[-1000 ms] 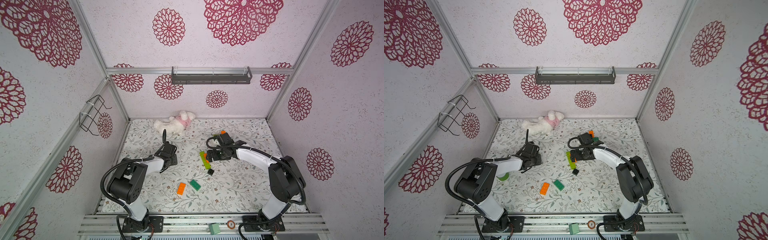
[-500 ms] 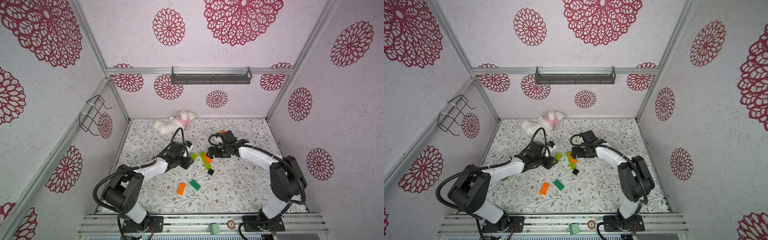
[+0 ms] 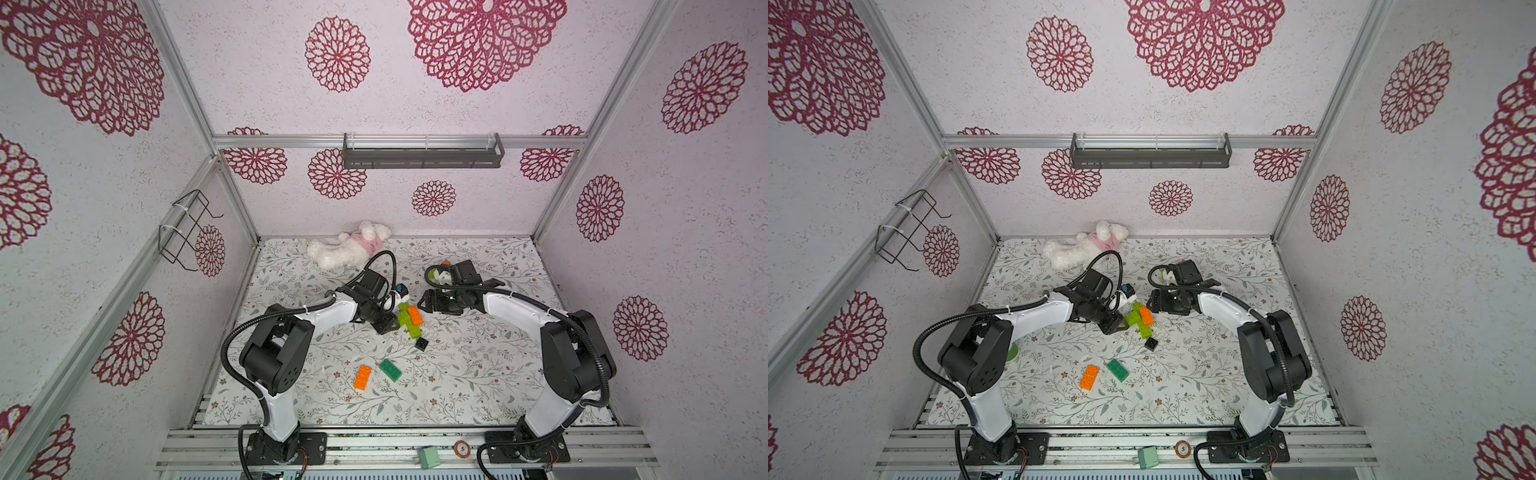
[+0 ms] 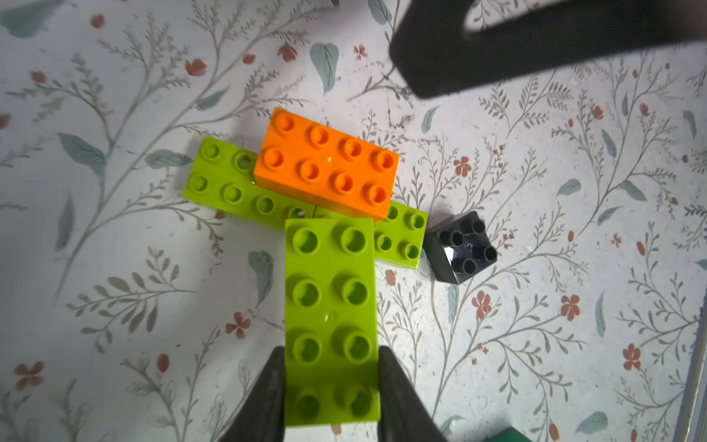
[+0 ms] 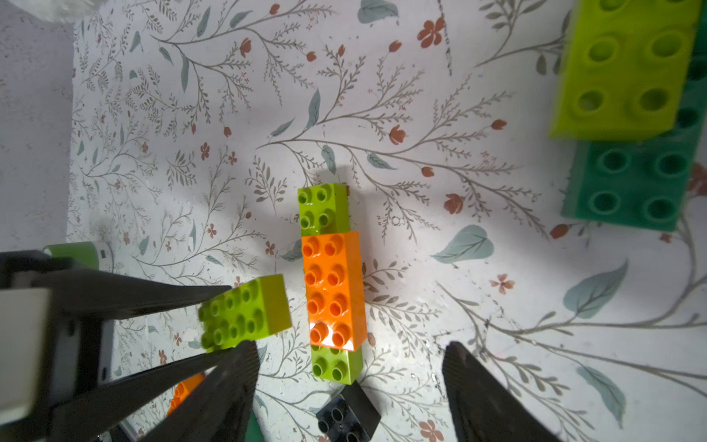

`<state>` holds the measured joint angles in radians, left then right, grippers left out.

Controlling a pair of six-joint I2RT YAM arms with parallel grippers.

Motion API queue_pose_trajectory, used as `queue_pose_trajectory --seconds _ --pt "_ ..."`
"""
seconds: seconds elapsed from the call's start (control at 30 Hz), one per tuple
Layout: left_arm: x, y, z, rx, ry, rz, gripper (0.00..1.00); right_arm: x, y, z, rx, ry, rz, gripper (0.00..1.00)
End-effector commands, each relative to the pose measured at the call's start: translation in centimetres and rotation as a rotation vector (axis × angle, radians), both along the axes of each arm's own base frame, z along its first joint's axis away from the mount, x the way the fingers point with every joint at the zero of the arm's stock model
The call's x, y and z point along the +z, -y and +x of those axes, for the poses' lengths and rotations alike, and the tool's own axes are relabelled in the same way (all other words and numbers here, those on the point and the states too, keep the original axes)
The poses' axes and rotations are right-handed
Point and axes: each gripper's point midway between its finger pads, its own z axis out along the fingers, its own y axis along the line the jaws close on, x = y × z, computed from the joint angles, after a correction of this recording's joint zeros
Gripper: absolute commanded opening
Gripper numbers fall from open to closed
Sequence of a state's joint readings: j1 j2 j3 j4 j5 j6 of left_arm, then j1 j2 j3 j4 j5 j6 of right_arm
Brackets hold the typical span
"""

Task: Assemble a small pinwheel with lego
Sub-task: Assemble the lego brick with the lego brick.

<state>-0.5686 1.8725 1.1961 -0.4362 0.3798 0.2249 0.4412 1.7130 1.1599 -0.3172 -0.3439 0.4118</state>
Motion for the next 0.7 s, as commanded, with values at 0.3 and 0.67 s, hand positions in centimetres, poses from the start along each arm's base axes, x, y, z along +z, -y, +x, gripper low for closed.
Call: queue_pose_trajectory --seconds 0.3,0.67 --pt "-0.4 0.7 0.1 -0.047 0.050 0.054 0.16 -1.6 -0.5 -0.6 0.037 -0.049 0.000 0.79" --pt "-0.3 1.1 0.7 -0.068 0.111 0.095 0.17 -2.4 -1.2 -1.0 0.066 -0.067 0.008 0.79"
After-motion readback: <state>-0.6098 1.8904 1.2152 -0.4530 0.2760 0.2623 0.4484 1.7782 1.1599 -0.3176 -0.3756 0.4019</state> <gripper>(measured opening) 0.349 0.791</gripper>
